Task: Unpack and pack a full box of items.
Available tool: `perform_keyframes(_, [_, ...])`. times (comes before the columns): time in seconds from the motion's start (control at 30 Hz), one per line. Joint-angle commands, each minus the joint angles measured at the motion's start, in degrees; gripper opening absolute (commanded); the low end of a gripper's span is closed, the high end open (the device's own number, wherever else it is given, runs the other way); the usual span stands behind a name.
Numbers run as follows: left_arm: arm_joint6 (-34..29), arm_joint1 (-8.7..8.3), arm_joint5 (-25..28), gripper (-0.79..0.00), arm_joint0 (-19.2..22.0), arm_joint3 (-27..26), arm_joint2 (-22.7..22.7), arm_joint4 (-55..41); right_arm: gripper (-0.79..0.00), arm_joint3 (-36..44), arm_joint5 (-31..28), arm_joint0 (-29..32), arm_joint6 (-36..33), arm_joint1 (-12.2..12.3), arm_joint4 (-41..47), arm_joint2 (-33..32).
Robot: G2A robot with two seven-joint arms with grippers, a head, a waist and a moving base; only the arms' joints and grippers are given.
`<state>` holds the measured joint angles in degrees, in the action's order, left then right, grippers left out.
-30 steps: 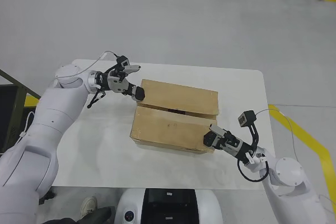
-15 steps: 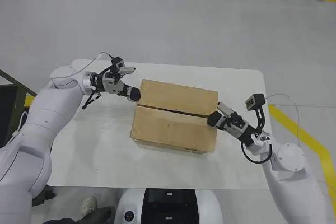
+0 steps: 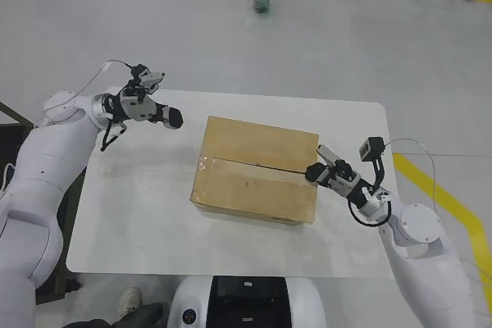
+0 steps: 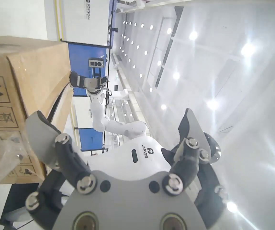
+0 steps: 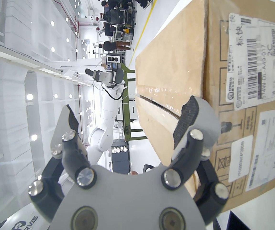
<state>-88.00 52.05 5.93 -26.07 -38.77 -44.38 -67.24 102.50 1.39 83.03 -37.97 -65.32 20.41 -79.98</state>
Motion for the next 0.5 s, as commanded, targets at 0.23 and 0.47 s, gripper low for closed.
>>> perform_keyframes(0.23, [0.0, -2.22, 3.6, 0.0, -0.5, 3.6, -2.7, 1.2, 0.0, 0.2, 1.4, -0.5, -0.1, 0.1, -0.8, 0.5])
perform_keyframes(0.47, [2.9, -2.17, 8.1, 0.0, -0.4, 4.9, -5.3, 1.6, 0.0, 0.2, 1.4, -0.5, -0.1, 0.1, -0.8, 0.5])
